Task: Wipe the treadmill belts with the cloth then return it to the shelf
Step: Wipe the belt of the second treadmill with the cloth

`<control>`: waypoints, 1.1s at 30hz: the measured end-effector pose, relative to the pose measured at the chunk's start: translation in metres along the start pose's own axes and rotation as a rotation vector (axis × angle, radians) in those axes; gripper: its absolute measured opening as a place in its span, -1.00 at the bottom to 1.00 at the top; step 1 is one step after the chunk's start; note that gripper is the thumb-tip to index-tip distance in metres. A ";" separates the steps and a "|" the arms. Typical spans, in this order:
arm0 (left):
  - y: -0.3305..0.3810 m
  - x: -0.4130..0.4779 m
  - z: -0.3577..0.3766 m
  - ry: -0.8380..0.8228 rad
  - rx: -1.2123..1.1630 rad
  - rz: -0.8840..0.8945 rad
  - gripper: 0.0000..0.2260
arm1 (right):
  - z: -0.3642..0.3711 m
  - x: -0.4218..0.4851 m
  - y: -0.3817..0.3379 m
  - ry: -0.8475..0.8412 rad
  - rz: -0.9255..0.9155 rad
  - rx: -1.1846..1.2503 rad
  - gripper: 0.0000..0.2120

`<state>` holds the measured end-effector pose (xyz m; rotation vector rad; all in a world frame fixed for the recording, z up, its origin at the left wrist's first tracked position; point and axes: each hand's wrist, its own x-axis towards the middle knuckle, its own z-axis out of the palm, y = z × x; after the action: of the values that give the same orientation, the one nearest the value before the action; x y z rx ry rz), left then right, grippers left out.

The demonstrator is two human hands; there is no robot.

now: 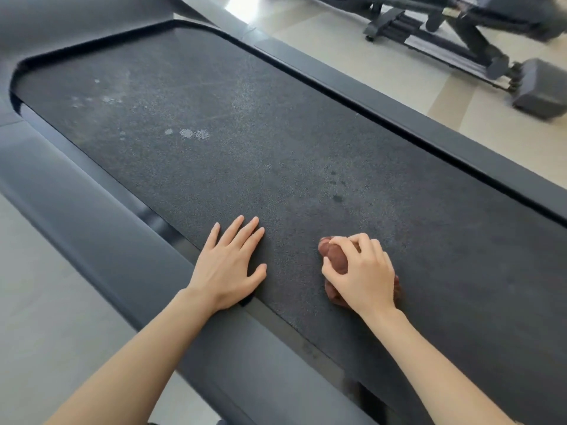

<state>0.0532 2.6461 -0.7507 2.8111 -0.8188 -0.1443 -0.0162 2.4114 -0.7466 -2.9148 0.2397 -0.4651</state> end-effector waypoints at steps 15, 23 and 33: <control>0.015 0.076 0.017 0.077 -0.036 0.081 -0.46 | 0.045 0.172 0.094 0.103 0.195 -0.052 -0.73; 0.016 0.074 0.013 0.036 -0.018 0.069 -0.45 | 0.034 0.155 0.056 0.004 0.200 0.010 -0.73; 0.017 0.075 0.015 0.054 -0.027 0.080 -0.46 | 0.041 0.133 0.023 0.024 -0.079 0.072 -0.73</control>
<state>0.1052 2.5895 -0.7644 2.7399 -0.9079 -0.0656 0.1184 2.3704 -0.7513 -2.8575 0.1087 -0.5095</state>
